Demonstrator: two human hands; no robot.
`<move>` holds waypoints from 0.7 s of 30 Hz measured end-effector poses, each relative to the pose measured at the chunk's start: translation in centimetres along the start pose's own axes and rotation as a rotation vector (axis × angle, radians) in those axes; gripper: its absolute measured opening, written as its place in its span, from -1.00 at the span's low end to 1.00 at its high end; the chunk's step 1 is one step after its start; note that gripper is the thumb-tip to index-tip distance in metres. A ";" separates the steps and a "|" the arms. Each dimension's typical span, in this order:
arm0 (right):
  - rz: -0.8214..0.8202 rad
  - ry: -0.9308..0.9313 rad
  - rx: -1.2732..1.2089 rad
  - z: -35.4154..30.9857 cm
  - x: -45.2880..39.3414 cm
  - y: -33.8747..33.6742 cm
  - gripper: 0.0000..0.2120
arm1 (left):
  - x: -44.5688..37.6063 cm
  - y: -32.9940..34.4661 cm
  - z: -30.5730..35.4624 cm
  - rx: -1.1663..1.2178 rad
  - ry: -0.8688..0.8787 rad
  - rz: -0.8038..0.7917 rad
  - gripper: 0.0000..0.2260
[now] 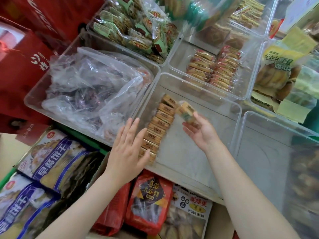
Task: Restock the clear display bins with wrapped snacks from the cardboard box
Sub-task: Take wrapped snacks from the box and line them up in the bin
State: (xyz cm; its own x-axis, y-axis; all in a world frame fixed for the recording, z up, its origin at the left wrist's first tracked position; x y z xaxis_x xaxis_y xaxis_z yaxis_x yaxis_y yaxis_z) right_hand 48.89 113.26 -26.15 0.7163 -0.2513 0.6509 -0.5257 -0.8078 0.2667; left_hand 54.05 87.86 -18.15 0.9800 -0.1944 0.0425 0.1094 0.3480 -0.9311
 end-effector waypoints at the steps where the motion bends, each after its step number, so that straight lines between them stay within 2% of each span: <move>1: -0.038 0.046 0.085 0.5 1.2 -0.6 -0.71 | 0.6 0.3 0.1 -0.028 0.002 -0.007 -0.38; 6: -0.315 0.278 0.596 3.1 5.1 -1.5 -0.71 | 1.2 0.9 0.6 -0.161 0.011 -0.024 -0.10; 10: -0.283 0.221 0.767 2.1 5.4 -1.8 -0.81 | 1.2 0.9 0.5 -0.178 0.012 -0.060 0.00; 13: -0.302 0.216 0.882 2.0 5.6 -1.1 -0.55 | 1.1 1.0 0.6 -0.186 -0.001 -0.066 0.01; 16: -0.250 0.098 1.017 3.3 4.5 0.4 -0.34 | 1.1 1.0 0.7 -0.182 -0.014 -0.062 0.01; 21: -0.156 -0.102 1.177 3.0 3.5 0.5 -0.65 | 1.1 1.1 0.6 -0.197 -0.022 -0.076 0.02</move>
State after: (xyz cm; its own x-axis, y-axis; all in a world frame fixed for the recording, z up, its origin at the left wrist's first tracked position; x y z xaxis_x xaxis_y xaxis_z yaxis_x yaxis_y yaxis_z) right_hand 52.53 110.33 -25.85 0.7965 -0.1055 0.5954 0.2761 -0.8126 -0.5133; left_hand 55.35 88.59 -18.94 0.9737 -0.1929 0.1215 0.1510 0.1464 -0.9776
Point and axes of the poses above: each hand's wrist, its own x-axis away from the middle knuckle, its own y-axis out of the palm, z = x × y, the point moved 7 cm from there along -x, towards the middle knuckle, and after that the axes turned 10 degrees about -y, right-handed, at the moved point
